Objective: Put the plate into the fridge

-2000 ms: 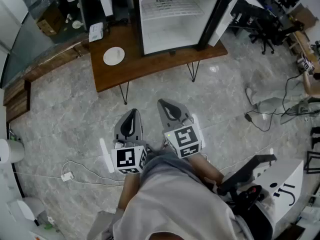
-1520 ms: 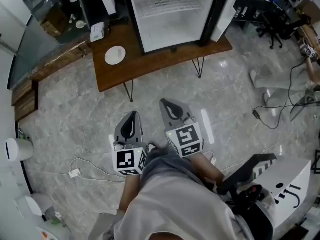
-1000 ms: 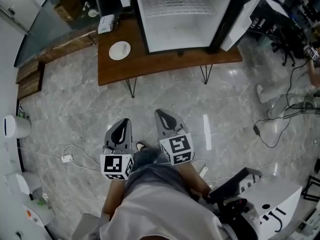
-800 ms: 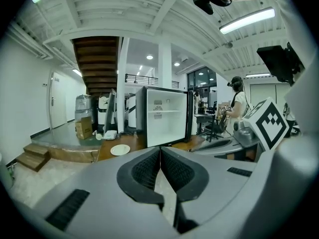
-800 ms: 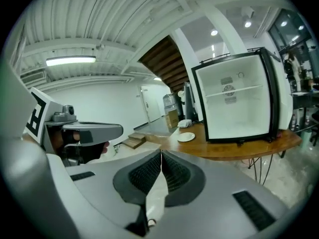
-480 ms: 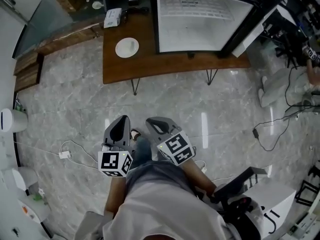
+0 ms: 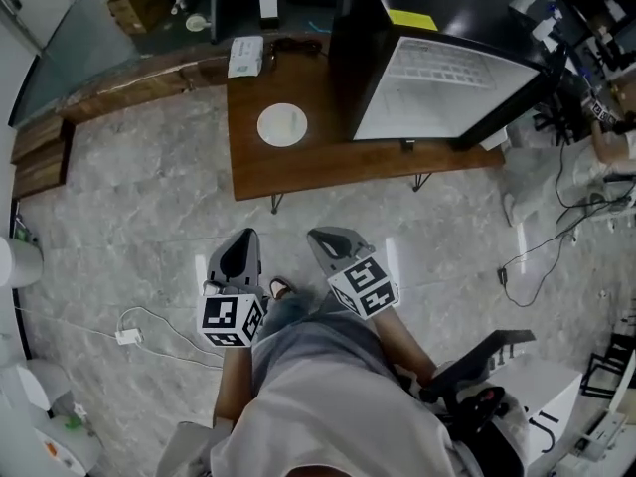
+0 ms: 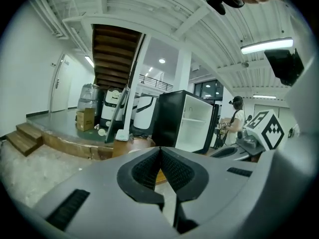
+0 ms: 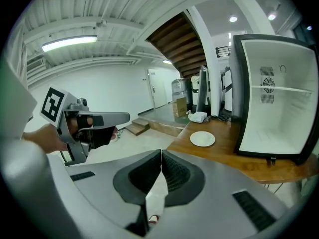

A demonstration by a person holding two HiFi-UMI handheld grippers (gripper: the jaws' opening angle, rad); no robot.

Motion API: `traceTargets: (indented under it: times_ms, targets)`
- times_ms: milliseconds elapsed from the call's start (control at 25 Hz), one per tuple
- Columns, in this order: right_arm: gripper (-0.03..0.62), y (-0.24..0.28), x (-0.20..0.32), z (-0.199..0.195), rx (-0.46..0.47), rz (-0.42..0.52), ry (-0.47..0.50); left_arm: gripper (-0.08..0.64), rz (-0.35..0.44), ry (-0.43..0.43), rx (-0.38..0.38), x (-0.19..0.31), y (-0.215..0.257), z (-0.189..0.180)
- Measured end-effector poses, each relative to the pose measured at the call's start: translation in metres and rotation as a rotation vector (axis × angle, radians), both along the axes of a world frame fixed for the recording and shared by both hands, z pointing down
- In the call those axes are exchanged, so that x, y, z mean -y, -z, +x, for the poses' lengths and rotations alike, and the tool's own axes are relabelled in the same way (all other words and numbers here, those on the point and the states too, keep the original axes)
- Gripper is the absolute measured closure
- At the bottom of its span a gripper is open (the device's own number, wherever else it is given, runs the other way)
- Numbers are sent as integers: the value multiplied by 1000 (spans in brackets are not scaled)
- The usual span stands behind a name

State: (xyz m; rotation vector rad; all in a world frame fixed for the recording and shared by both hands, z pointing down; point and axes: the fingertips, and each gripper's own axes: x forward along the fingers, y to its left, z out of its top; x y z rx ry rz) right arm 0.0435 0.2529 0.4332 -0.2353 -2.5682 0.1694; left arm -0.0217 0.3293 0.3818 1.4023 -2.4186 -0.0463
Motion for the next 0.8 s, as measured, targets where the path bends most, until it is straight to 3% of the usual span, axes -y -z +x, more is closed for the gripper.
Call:
traceTargets:
  times_ms: [160, 320, 480, 800]
  targets:
    - [575, -15, 6, -47, -53, 1, -95, 540, -34, -26, -21, -16, -23, -70]
    - [575, -33, 30, -77, -96, -30, -200, 540, -29, -55, -70, -1, -44, -128]
    - [575, -53, 59, -108, -110, -82, -232, 540, -58, -109, -91, 42, -65, -172]
    - [575, -74, 165, -190, -88, -262, -339, 540, -215, -210, -32, 169, -79, -259]
